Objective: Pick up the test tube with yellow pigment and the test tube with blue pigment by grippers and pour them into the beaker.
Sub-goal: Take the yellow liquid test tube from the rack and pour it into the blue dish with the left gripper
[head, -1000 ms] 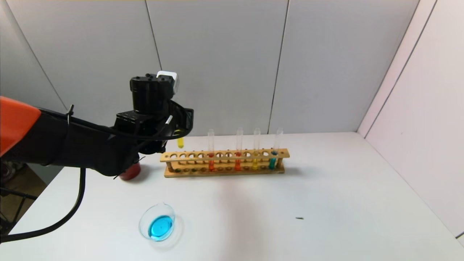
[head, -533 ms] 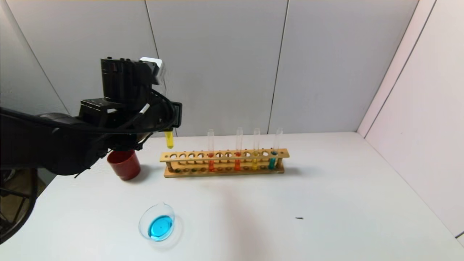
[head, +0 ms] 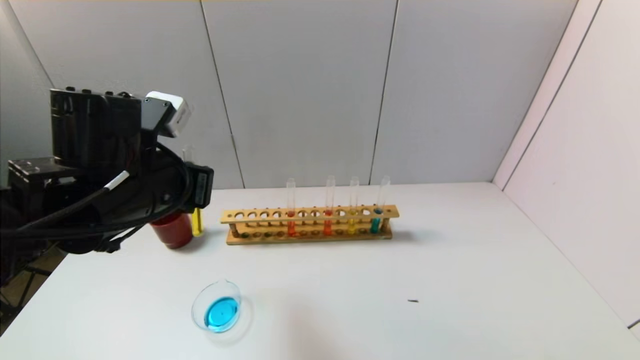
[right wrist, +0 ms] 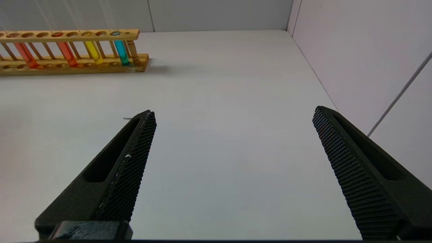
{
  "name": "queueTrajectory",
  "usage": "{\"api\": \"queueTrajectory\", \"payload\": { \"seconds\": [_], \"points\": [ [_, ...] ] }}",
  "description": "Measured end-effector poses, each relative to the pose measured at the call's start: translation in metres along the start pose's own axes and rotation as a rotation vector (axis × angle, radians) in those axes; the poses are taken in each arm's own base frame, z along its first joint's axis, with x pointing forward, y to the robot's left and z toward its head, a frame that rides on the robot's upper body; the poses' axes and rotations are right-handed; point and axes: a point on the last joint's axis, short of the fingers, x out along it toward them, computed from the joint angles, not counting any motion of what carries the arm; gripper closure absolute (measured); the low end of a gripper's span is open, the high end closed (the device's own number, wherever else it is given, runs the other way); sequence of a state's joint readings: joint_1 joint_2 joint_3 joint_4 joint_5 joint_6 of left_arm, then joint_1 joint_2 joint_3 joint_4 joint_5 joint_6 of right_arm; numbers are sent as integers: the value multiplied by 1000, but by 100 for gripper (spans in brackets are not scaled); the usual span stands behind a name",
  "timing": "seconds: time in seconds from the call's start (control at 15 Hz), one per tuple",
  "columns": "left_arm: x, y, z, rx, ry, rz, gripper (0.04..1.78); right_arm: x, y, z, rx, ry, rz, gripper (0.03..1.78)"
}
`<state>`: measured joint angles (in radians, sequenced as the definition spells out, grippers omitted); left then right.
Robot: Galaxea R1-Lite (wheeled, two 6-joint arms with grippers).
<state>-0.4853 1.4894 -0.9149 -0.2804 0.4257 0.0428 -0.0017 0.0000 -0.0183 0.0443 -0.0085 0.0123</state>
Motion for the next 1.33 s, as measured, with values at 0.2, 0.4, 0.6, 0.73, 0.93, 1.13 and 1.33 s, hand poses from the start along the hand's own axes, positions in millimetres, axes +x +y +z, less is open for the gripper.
{"api": "queueTrajectory", "payload": {
  "seconds": [0.2,0.4,0.6,0.73,0.93,1.13,1.33],
  "points": [
    [-17,10,-18,91,37,8,150,0,0,0,0,0,-1,11],
    [-27,17,-39,137,86,16,150,0,0,0,0,0,0,11],
    [-32,20,-58,206,138,14,150,0,0,0,0,0,0,11],
    [-35,21,-65,262,155,8,150,0,0,0,0,0,0,11],
    [-38,22,-75,318,186,0,150,0,0,0,0,0,0,11],
    [-40,22,-88,413,224,-17,150,0,0,0,0,0,0,11],
    [-40,21,-100,488,267,-35,150,0,0,0,0,0,0,11]
  ]
}}
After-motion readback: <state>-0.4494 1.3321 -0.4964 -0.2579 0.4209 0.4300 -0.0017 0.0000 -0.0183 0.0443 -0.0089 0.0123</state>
